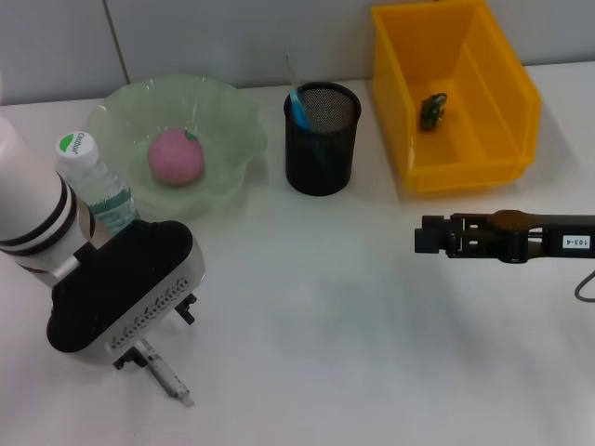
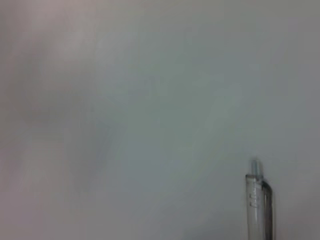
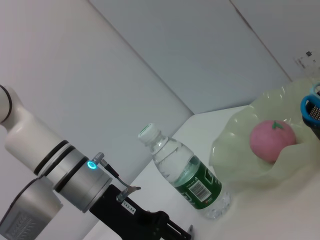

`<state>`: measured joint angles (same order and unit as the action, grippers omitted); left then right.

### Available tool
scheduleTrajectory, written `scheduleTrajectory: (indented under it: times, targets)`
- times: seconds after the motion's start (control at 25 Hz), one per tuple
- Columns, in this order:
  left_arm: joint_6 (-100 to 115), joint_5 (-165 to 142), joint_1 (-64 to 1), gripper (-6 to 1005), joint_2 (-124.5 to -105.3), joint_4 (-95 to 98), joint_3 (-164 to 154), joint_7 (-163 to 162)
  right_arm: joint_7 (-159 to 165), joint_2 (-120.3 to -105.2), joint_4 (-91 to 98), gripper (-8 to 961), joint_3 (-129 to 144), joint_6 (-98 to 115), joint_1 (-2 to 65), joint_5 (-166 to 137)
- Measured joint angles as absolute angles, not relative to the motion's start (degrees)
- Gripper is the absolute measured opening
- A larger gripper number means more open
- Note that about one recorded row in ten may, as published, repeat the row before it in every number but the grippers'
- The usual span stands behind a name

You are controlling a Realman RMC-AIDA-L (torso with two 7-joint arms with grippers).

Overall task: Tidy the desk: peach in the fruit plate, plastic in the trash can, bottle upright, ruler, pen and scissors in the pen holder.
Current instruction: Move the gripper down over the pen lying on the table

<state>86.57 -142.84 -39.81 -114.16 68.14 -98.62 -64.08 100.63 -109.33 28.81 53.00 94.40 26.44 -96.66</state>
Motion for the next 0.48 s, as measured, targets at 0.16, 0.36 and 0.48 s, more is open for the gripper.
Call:
scheduleTrajectory:
  times: [0.16, 0.36, 0.48]
  targets:
    - [85.45, -142.97, -39.82, 634, -114.17, 67.64, -99.1, -64.07, 100.63, -109.26, 28.75, 758, 53.0, 94.4, 26.56, -96.67]
    - [85.18, -143.68, -39.82, 583, -114.17, 67.27, -99.18, -64.31, 100.64, -109.28, 28.76, 758, 52.55, 94.4, 26.54, -96.72]
    - [85.38, -143.78, -39.83, 583, -114.17, 67.41, -99.18, -64.46, 100.64, -109.25, 28.79, 758, 52.22, 94.39, 26.34, -96.73]
